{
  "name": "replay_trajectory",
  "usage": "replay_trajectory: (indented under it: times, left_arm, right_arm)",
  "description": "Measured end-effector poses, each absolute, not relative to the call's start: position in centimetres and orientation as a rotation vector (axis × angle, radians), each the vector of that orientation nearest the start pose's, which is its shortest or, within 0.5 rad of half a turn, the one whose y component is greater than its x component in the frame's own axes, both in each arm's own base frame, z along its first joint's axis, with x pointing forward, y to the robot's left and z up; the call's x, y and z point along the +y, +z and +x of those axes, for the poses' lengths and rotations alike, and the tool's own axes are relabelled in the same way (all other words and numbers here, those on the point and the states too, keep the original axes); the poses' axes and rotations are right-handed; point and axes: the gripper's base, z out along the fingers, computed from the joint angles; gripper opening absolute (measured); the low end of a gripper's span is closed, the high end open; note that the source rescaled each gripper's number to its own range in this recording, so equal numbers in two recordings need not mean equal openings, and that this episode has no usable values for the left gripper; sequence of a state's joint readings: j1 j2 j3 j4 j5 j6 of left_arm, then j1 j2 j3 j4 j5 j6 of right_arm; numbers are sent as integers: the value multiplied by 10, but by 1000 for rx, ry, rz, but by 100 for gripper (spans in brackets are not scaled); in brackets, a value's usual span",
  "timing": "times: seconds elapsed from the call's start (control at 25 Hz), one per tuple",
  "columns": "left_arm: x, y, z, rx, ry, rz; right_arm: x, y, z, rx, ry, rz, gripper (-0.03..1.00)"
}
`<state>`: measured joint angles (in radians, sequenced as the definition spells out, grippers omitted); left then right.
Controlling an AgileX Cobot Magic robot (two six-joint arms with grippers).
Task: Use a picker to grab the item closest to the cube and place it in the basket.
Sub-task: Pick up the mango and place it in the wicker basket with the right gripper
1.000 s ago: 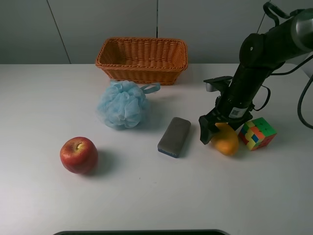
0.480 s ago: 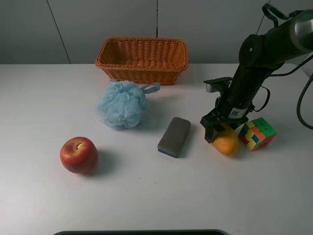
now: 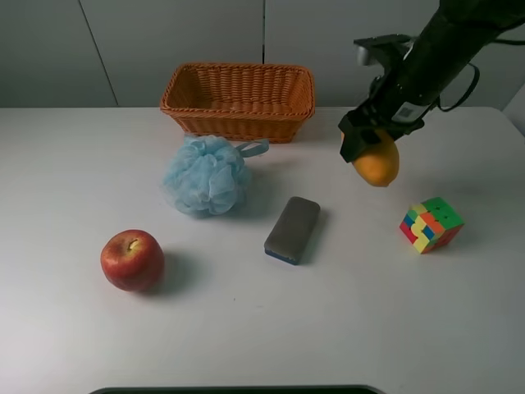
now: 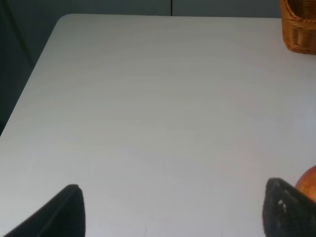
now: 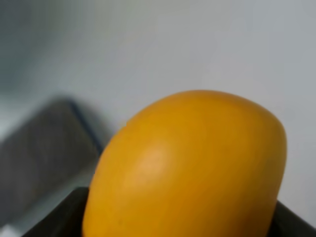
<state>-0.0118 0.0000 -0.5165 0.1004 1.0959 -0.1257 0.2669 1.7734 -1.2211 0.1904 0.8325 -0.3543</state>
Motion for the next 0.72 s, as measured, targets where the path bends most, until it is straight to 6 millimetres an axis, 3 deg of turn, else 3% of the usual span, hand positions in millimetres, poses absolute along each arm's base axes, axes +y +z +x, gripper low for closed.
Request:
replay_trajectory:
  times: [0.16,0.4,0.56,0.72]
  left_arm:
    - [8,279,-8,2055,35,-125]
    - [8,279,-8,2055,35,-125]
    - [8,279,-8,2055,35,-125]
    - [8,279,-8,2055,35,-125]
  right_arm:
    - [111,258,359,2495,181,-688,0]
    - [144,291,392,2101,157,-651,0]
    - [177,292,418,1963,166,-655,0]
    - [211,267,445,1952,192,-692,0]
